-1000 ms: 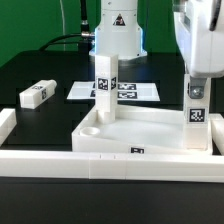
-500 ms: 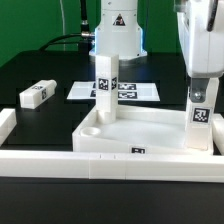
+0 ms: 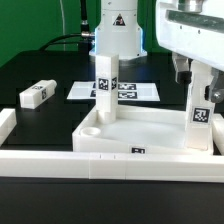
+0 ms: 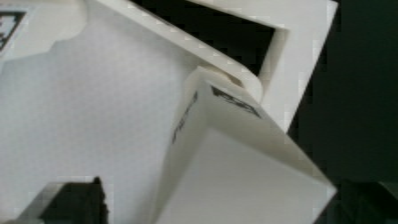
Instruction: Assemble desk
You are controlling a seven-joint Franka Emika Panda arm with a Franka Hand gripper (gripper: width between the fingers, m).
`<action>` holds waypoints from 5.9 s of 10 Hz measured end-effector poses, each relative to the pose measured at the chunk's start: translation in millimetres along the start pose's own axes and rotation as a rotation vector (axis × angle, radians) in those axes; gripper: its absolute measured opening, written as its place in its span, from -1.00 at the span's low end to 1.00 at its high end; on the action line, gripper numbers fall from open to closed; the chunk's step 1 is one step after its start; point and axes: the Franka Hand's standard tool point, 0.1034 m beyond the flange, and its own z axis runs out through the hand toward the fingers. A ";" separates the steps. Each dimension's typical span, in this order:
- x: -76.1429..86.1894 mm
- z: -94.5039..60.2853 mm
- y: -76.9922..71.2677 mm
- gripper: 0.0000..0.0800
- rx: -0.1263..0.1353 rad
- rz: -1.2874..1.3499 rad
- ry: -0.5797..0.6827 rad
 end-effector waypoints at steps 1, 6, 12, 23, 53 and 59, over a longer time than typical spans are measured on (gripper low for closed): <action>-0.3 0.1 0.2 0.62 -0.002 -0.048 0.002; -8.2 1.5 -0.4 0.62 -0.028 -0.437 0.032; -14.6 3.0 -0.8 0.62 -0.039 -0.730 0.030; -11.1 2.8 0.2 -0.28 -0.061 -1.009 0.040; -18.8 5.9 -0.8 0.62 -0.009 -0.327 0.010; -20.4 6.1 -0.8 0.62 -0.044 -0.861 0.042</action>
Offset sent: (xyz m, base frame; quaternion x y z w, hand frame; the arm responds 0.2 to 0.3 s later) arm 0.0069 0.0098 0.0027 0.0020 0.0107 -0.2488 0.9685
